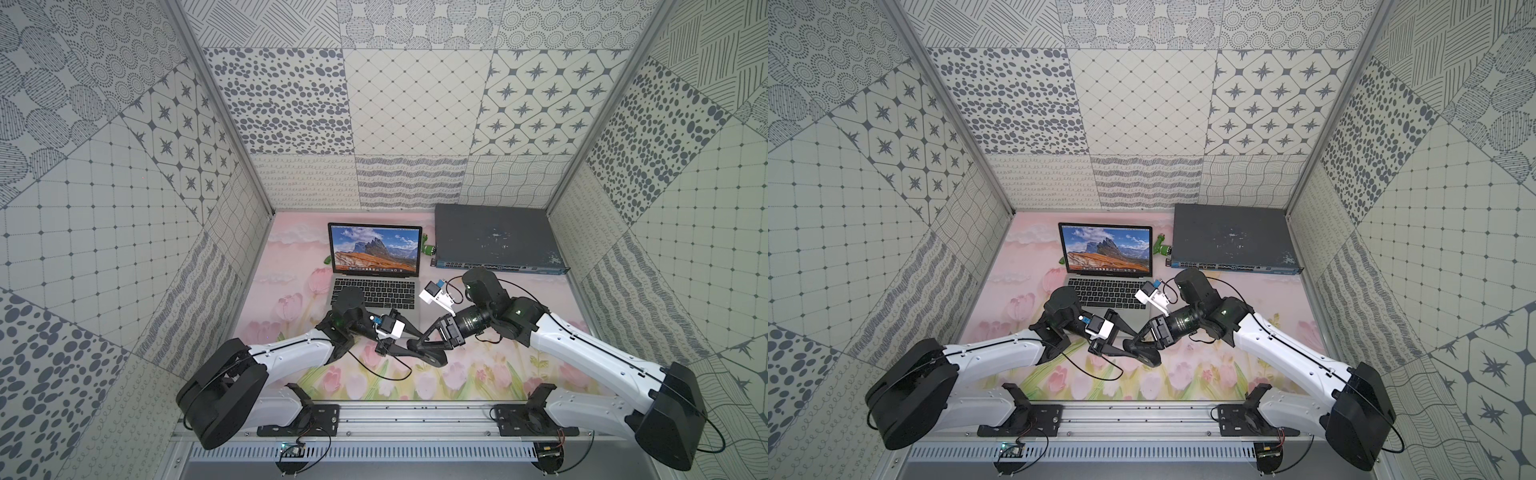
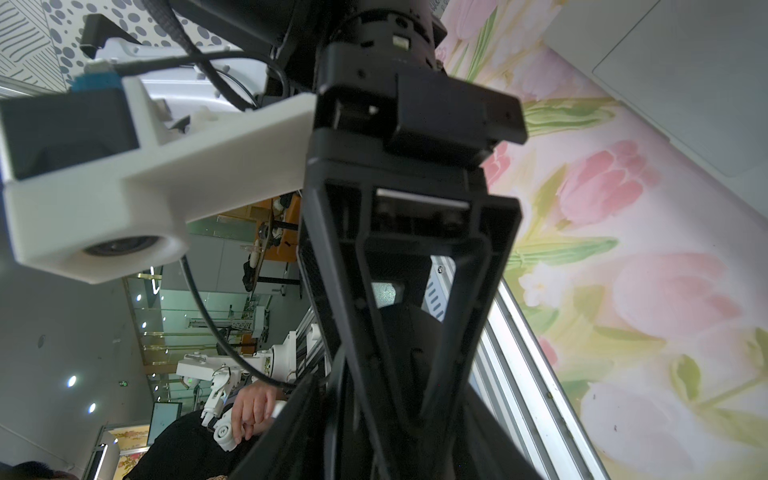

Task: Remove the wireless mouse receiver from the laptop
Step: Close the lid on the mouse.

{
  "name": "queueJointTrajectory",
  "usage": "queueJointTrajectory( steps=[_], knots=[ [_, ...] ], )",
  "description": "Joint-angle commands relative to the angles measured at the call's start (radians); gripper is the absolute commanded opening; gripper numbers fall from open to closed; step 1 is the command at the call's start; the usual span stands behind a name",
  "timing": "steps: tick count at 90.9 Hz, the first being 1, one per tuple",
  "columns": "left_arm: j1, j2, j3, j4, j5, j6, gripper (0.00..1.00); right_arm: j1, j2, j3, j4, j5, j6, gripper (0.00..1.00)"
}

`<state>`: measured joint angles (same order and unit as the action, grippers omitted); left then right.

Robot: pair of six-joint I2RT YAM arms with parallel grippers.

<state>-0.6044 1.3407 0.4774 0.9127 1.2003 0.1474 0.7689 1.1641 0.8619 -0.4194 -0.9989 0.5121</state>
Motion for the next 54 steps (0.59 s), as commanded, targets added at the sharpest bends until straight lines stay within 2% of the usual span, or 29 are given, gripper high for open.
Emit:
queueJointTrajectory(
  steps=[1, 54],
  knots=[
    [0.030, 0.040, 0.000, 0.221, -0.367, -0.027, 0.42, 0.039, 0.008, -0.005, -0.037, -0.139, 0.005, 0.23],
    [0.084, 0.177, 0.026, 0.356, -0.300, -0.244, 0.20, 0.005, 0.008, 0.003, 0.002, -0.155, 0.025, 0.26]
  ],
)
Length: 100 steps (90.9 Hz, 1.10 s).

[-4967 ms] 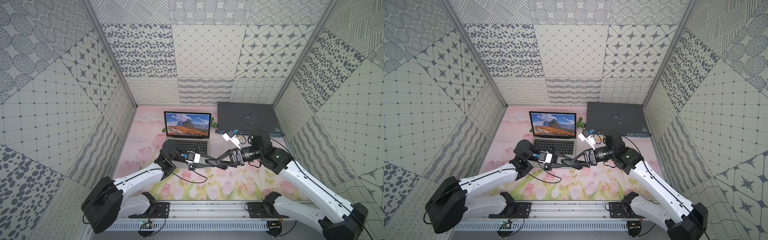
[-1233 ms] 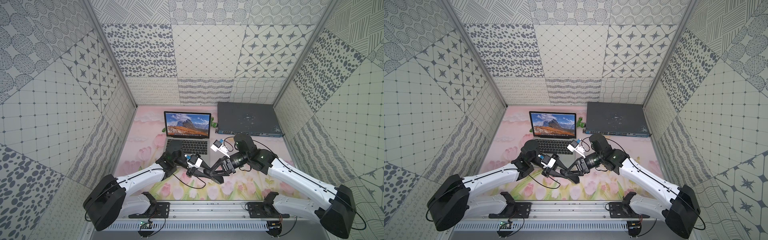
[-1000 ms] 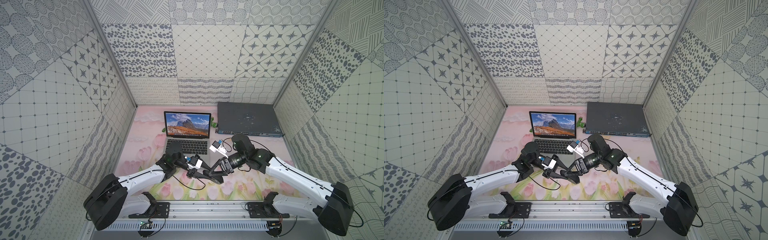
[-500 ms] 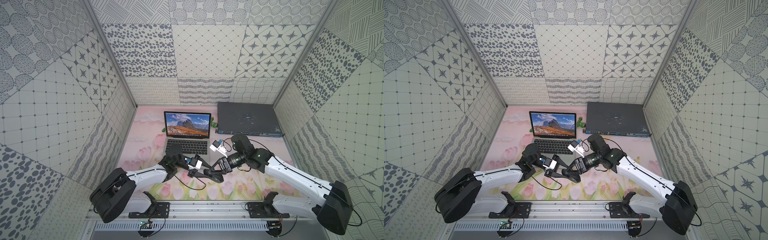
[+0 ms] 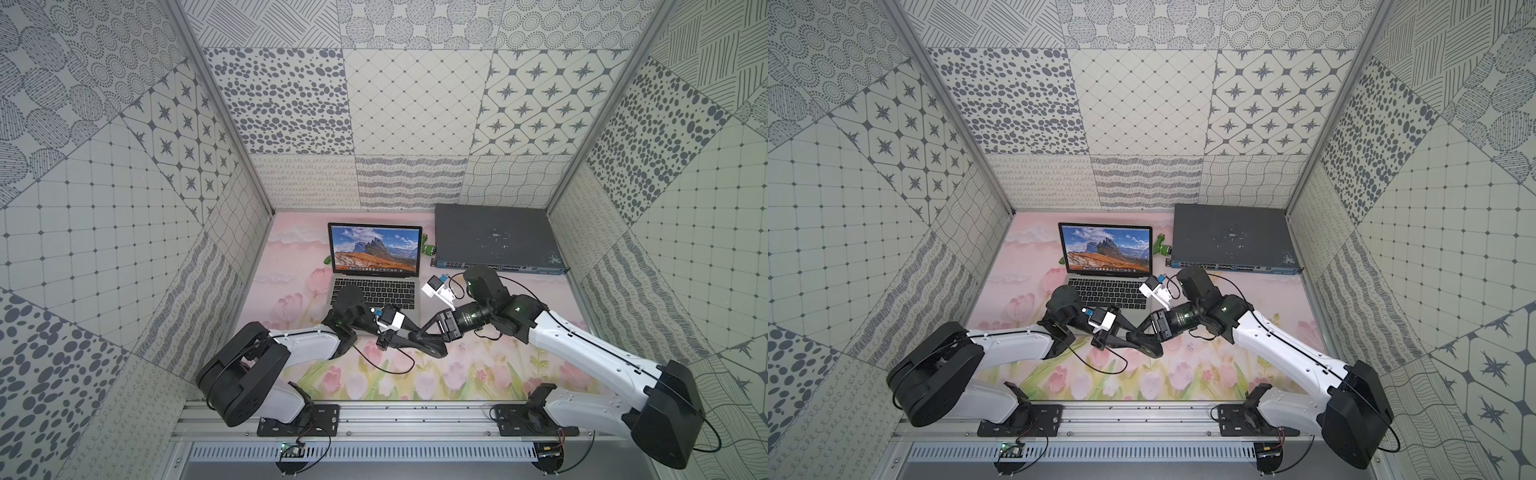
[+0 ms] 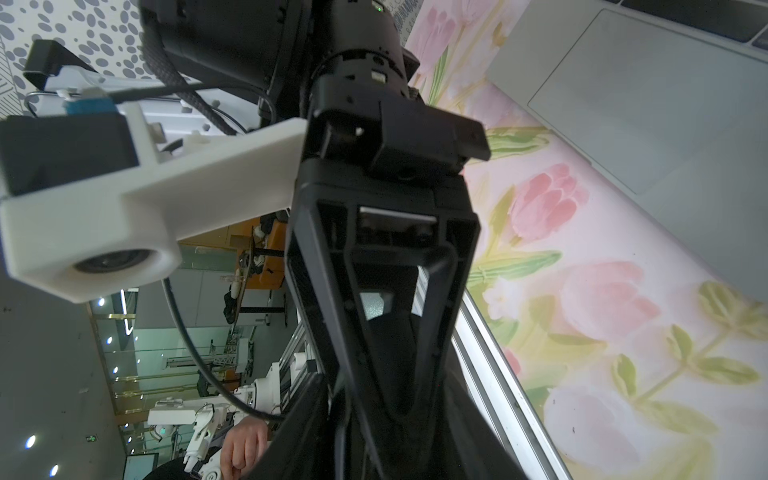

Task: Remove the wireless mouse receiver from the laptop
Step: Close the lid on the mouse.

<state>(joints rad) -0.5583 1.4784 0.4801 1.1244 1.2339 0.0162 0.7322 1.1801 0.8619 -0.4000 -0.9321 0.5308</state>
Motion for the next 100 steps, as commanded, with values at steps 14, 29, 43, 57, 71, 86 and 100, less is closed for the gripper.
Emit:
queueJointTrajectory(
  steps=[14, 29, 43, 57, 71, 86, 100],
  knots=[
    [0.040, 0.048, 0.018, 0.144, -0.349, -0.144, 0.08, 0.010, -0.011, 0.014, -0.010, -0.217, 0.011, 0.33],
    [0.041, 0.055, 0.015, 0.133, -0.367, -0.163, 0.00, -0.055, -0.007, 0.043, 0.007, -0.214, 0.029, 0.45],
    [0.041, 0.064, 0.010, 0.124, -0.380, -0.164, 0.00, -0.147, -0.011, 0.074, 0.008, -0.188, 0.042, 0.64],
    [0.041, 0.073, 0.010, 0.097, -0.426, -0.150, 0.00, -0.279, -0.009, 0.079, 0.028, -0.129, 0.073, 0.69],
    [0.040, 0.098, 0.032, 0.059, -0.481, -0.128, 0.00, -0.425, -0.019, 0.066, 0.031, -0.055, 0.081, 0.69],
    [0.012, 0.127, 0.071, -0.041, -0.537, -0.013, 0.00, -0.536, -0.068, -0.002, 0.027, 0.031, 0.075, 0.69],
    [-0.053, 0.170, 0.143, -0.190, -0.674, 0.150, 0.00, -0.595, -0.137, -0.066, 0.026, 0.066, 0.077, 0.69]
  ],
)
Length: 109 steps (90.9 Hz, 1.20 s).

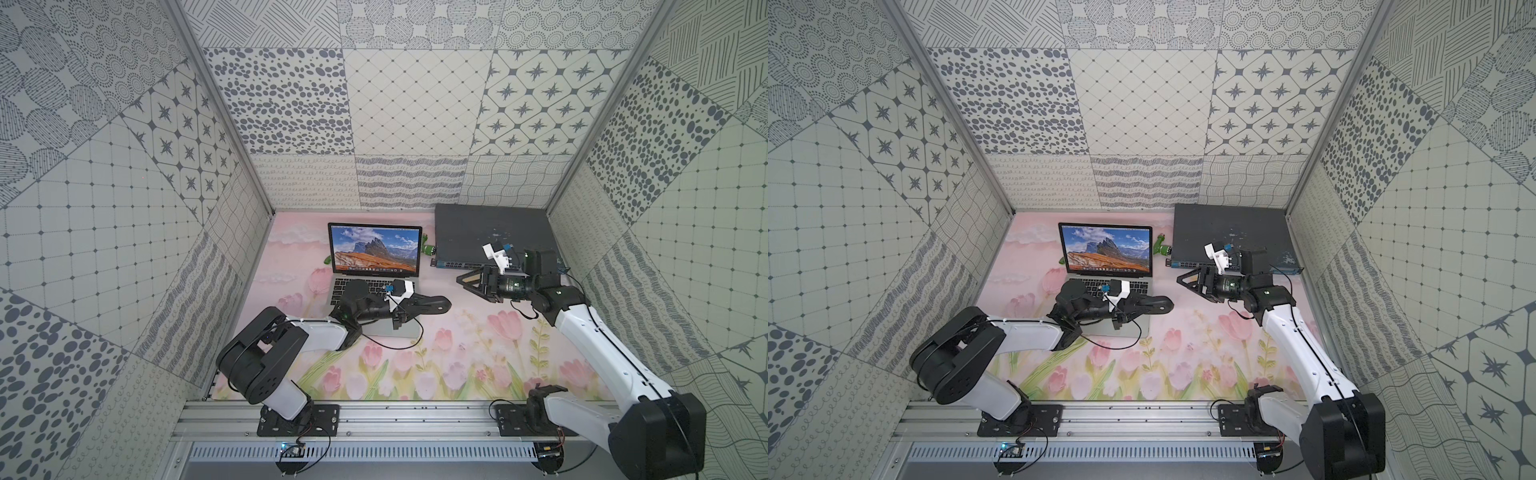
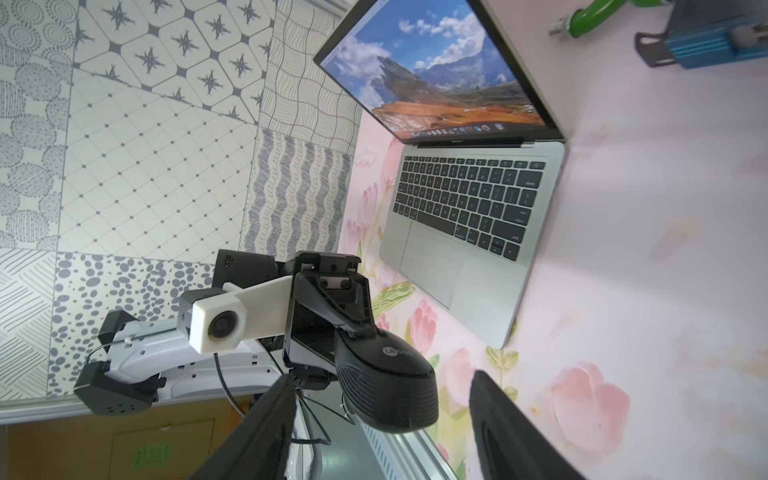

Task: Remove the wireless mouse receiver from the laptop
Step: Close the lid on the mouse, then place the mouse at the center of the board.

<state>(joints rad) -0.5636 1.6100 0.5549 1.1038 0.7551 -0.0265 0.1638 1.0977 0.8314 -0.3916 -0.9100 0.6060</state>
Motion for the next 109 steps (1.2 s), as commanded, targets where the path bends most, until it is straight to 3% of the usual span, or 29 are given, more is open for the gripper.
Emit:
queueJointTrajectory(
  steps=[1, 20, 51, 89, 109],
  knots=[
    [-0.052, 0.043, 0.075, -0.178, -0.201, 0.199, 0.00, -0.030, -0.059, -0.038, 0.017, 0.044, 0.002, 0.69],
    [-0.125, 0.128, 0.161, -0.295, -0.368, 0.342, 0.00, -0.077, -0.126, -0.060, 0.010, 0.023, 0.013, 0.69],
    [-0.206, 0.274, 0.254, -0.321, -0.616, 0.468, 0.00, -0.130, -0.200, -0.089, 0.006, -0.007, 0.043, 0.70],
    [-0.261, 0.390, 0.365, -0.390, -0.756, 0.575, 0.00, -0.142, -0.221, -0.105, 0.005, -0.033, 0.050, 0.70],
    [-0.294, 0.410, 0.384, -0.491, -0.782, 0.669, 0.07, -0.144, -0.220, -0.104, 0.007, -0.041, 0.054, 0.70]
  ],
)
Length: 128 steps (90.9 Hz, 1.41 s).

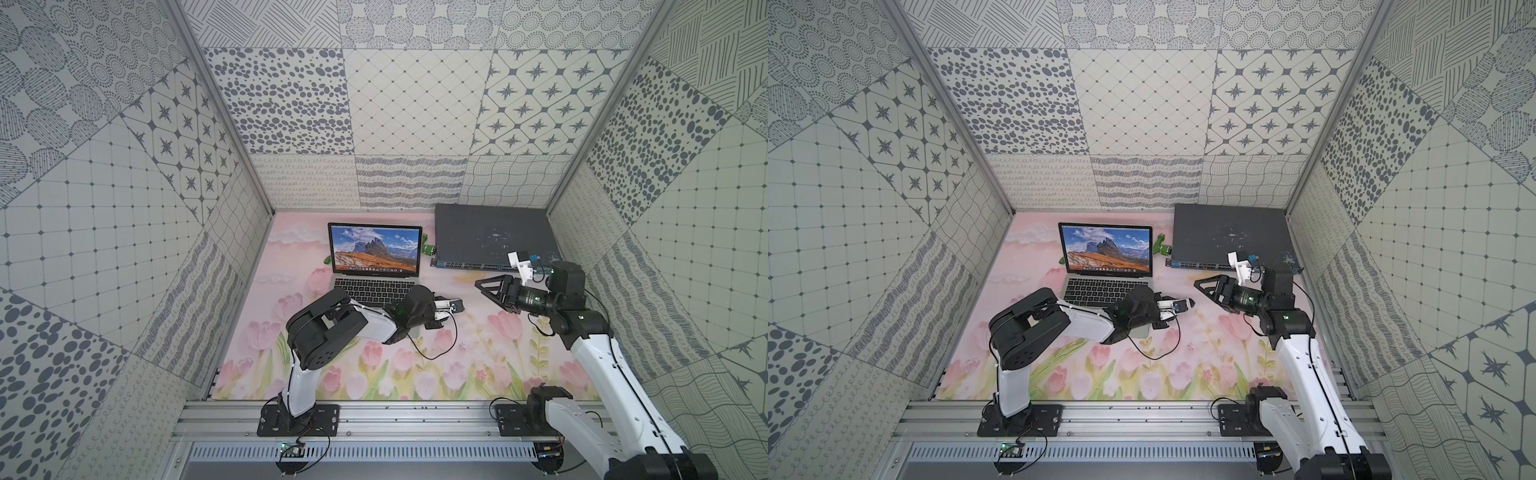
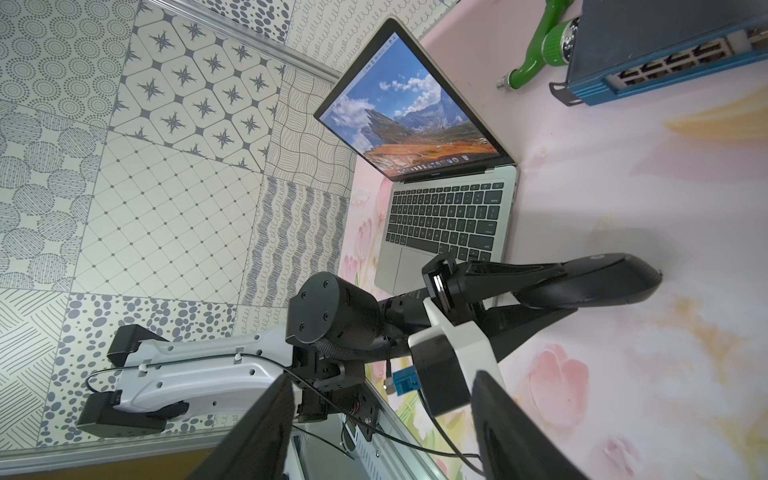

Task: Remove the wireless mouse receiver from the laptop
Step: Place the mouse at the center of the board.

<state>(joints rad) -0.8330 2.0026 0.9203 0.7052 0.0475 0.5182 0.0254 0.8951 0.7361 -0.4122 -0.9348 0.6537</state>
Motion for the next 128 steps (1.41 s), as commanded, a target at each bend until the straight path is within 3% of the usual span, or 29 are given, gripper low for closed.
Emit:
queueJointTrajectory(
  steps=[1, 6, 14, 22, 44, 62, 74, 85, 95, 110, 128],
  knots=[
    [-0.027, 0.018, 0.018, -0.093, -0.076, 0.128, 0.08, -0.005, -0.017, -0.008, 0.027, -0.016, 0.006, 0.70],
    [-0.035, 0.022, 0.017, -0.098, -0.080, 0.144, 0.15, -0.005, -0.018, -0.007, 0.026, -0.016, 0.006, 0.70],
    [-0.046, 0.020, -0.005, -0.087, -0.077, 0.172, 0.39, -0.005, -0.017, -0.009, 0.027, -0.019, 0.006, 0.70],
    [-0.054, 0.016, -0.028, -0.069, -0.065, 0.192, 0.51, -0.005, -0.016, -0.008, 0.027, -0.021, 0.007, 0.70],
    [-0.055, -0.034, -0.064, -0.107, -0.010, 0.170, 0.68, -0.005, -0.010, -0.004, 0.025, -0.018, 0.004, 0.70],
    [-0.056, -0.172, -0.102, -0.204, 0.049, 0.035, 0.76, -0.004, 0.020, 0.025, -0.021, 0.052, -0.058, 0.68],
    [-0.048, -0.362, -0.122, -0.371, 0.003, -0.223, 0.76, 0.044, 0.088, 0.131, -0.164, 0.239, -0.237, 0.66],
    [0.011, -0.541, -0.168, -0.549, -0.024, -0.585, 0.76, 0.238, 0.212, 0.235, -0.287, 0.524, -0.496, 0.72],
    [0.078, -0.724, -0.295, -0.590, 0.021, -0.797, 0.76, 0.407, 0.388, 0.317, -0.390, 0.632, -0.743, 0.82],
    [0.124, -0.961, -0.429, -0.701, -0.007, -0.942, 0.79, 0.494, 0.601, 0.426, -0.466, 0.793, -0.973, 0.94],
    [0.164, -1.094, -0.451, -0.939, -0.118, -1.059, 0.78, 0.525, 0.701, 0.482, -0.480, 0.810, -1.253, 0.97]
  ],
)
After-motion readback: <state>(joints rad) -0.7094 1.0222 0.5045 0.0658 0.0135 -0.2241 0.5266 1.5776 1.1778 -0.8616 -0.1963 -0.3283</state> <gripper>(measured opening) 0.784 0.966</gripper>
